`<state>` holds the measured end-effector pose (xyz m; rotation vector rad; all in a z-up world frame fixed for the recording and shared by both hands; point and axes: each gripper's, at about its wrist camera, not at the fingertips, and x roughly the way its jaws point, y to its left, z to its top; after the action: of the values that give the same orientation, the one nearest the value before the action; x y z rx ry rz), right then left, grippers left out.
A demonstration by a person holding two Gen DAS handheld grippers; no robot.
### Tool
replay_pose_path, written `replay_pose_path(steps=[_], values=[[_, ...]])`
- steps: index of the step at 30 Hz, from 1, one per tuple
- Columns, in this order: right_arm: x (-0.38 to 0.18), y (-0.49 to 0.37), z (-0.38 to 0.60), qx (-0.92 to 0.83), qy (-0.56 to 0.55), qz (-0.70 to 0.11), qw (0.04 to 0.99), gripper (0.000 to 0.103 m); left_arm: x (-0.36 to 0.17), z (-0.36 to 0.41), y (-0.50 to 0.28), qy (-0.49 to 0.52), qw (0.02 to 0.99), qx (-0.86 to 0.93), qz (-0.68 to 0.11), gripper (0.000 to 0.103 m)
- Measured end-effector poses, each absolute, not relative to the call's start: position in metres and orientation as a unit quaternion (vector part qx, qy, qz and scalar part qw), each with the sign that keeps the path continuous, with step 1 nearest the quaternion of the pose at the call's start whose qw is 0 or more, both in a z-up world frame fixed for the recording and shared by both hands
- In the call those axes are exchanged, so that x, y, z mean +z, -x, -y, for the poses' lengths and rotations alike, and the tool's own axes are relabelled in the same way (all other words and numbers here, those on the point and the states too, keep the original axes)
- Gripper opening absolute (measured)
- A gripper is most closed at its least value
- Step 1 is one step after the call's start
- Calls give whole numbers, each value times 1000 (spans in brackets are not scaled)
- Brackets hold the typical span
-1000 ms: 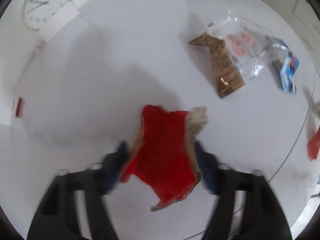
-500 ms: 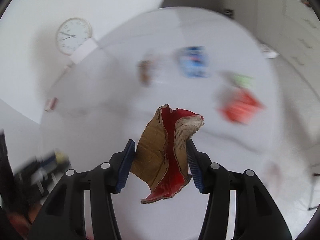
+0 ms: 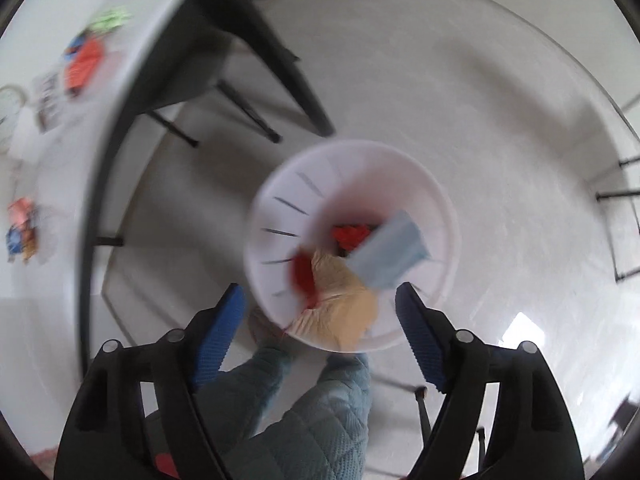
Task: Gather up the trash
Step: 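Drop the kraft bag and yellow paper into the wastebasket with both tools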
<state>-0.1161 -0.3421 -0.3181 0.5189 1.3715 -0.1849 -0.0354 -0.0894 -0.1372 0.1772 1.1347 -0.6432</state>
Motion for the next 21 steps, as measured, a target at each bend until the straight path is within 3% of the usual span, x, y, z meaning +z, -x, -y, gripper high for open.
replay_pose_path(steps=[4, 11, 13, 15, 18, 21], values=[[-290, 132, 365, -92, -246, -595, 760, 89, -148, 133, 46, -103, 778, -314, -534, 49], [-213, 164, 390, -104, -238, -530, 807, 95, -172, 196, 64, -117, 743, -354, -556, 51], [-199, 172, 397, -105, -233, -517, 817, 97, -177, 207, 68, -118, 734, -363, -561, 56], [-185, 177, 398, -105, -228, -506, 825, 97, -181, 215, 73, -120, 727, -368, -567, 77], [-173, 179, 400, -105, -228, -495, 832, 97, -178, 214, 77, -120, 729, -371, -563, 89], [-174, 177, 399, -105, -232, -489, 834, 97, -169, 203, 75, -112, 741, -367, -551, 94]])
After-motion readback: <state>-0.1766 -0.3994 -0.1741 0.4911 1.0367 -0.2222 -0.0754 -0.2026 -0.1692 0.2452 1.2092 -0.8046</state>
